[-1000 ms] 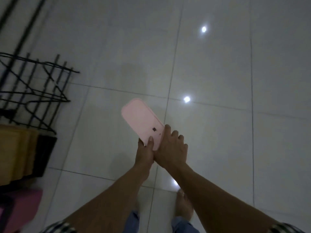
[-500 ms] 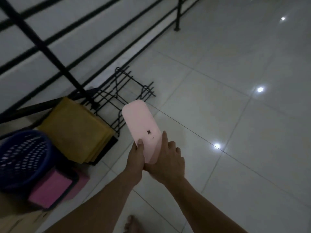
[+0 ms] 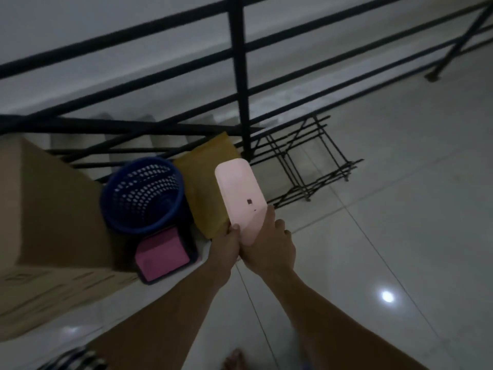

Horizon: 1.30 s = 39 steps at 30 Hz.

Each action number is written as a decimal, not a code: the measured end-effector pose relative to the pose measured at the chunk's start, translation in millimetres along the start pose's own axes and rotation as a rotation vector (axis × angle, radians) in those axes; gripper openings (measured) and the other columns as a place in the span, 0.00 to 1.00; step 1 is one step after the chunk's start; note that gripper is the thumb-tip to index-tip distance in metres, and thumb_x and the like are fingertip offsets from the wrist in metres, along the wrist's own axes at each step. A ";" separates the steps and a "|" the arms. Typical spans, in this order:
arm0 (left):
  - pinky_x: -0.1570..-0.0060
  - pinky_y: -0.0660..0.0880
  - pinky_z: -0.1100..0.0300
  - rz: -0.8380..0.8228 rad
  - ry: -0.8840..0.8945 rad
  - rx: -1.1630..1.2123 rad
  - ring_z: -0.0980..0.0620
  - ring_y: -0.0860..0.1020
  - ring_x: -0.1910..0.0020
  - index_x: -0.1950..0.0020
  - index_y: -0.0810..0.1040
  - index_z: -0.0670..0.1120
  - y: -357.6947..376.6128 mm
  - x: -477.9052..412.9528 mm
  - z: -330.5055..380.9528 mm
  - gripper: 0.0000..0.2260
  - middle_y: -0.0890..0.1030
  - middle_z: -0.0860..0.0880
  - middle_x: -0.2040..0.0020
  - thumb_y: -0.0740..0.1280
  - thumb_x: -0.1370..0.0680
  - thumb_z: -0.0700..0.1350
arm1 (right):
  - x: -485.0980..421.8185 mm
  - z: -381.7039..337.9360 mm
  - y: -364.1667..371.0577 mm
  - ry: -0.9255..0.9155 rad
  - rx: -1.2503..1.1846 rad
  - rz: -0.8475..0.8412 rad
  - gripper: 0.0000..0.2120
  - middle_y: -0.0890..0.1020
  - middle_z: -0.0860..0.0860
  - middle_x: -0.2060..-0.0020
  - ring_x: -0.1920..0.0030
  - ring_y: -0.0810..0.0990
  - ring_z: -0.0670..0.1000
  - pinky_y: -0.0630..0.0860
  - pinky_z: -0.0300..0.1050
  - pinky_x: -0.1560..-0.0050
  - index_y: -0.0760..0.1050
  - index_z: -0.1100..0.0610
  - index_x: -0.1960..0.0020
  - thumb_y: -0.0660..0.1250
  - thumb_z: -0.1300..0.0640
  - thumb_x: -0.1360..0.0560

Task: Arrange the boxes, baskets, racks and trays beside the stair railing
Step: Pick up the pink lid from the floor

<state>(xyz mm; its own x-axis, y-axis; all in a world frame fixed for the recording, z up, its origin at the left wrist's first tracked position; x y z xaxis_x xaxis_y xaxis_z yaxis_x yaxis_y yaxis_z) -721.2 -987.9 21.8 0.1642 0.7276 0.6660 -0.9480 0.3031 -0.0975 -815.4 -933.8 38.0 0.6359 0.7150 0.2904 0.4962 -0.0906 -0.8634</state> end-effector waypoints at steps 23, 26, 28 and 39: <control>0.40 0.67 0.58 0.035 -0.086 0.093 0.51 0.69 0.33 0.25 0.66 0.47 -14.3 -229.6 0.5 0.21 0.71 0.49 0.30 0.56 0.16 0.53 | -233.7 -58.1 180.8 -0.298 0.169 -0.157 0.44 0.65 0.59 0.31 0.36 0.70 0.59 0.73 0.51 0.41 0.44 0.47 0.21 0.65 0.35 0.25; 0.42 0.65 0.61 0.034 -0.092 0.064 0.53 0.68 0.33 0.26 0.66 0.46 -15.0 -236.6 2.3 0.20 0.71 0.51 0.33 0.55 0.16 0.52 | -238.2 -56.8 194.1 -0.326 0.225 -0.239 0.45 0.64 0.60 0.30 0.37 0.71 0.60 0.73 0.51 0.41 0.40 0.48 0.20 0.64 0.36 0.24; 0.43 0.64 0.62 0.043 -0.097 0.044 0.54 0.68 0.35 0.25 0.65 0.45 -17.3 -240.6 5.8 0.20 0.71 0.49 0.32 0.54 0.15 0.52 | -242.5 -58.4 200.9 -0.350 0.252 -0.282 0.47 0.63 0.59 0.30 0.36 0.71 0.60 0.72 0.51 0.40 0.38 0.49 0.20 0.65 0.36 0.24; 0.39 0.69 0.56 0.100 -0.066 -0.110 0.46 0.71 0.33 0.28 0.69 0.42 -41.9 -260.7 3.0 0.25 0.72 0.46 0.30 0.58 0.18 0.57 | -254.1 -72.1 206.6 -0.420 0.266 -0.321 0.39 0.65 0.58 0.30 0.36 0.72 0.59 0.71 0.52 0.38 0.39 0.49 0.19 0.61 0.45 0.19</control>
<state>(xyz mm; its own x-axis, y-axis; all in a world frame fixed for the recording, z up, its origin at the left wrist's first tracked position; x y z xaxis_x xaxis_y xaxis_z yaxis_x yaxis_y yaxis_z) -725.1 -1192.1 -145.5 0.0484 0.7170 0.6954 -0.9226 0.2988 -0.2439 -831.9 -1184.1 -184.4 0.1630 0.8962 0.4127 0.4248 0.3137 -0.8492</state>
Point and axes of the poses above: each hand's wrist, its own x-axis away from the middle knuckle, its own y-axis out of the palm, z = x × y, the point moved 4 cm from there along -x, towards the middle knuckle
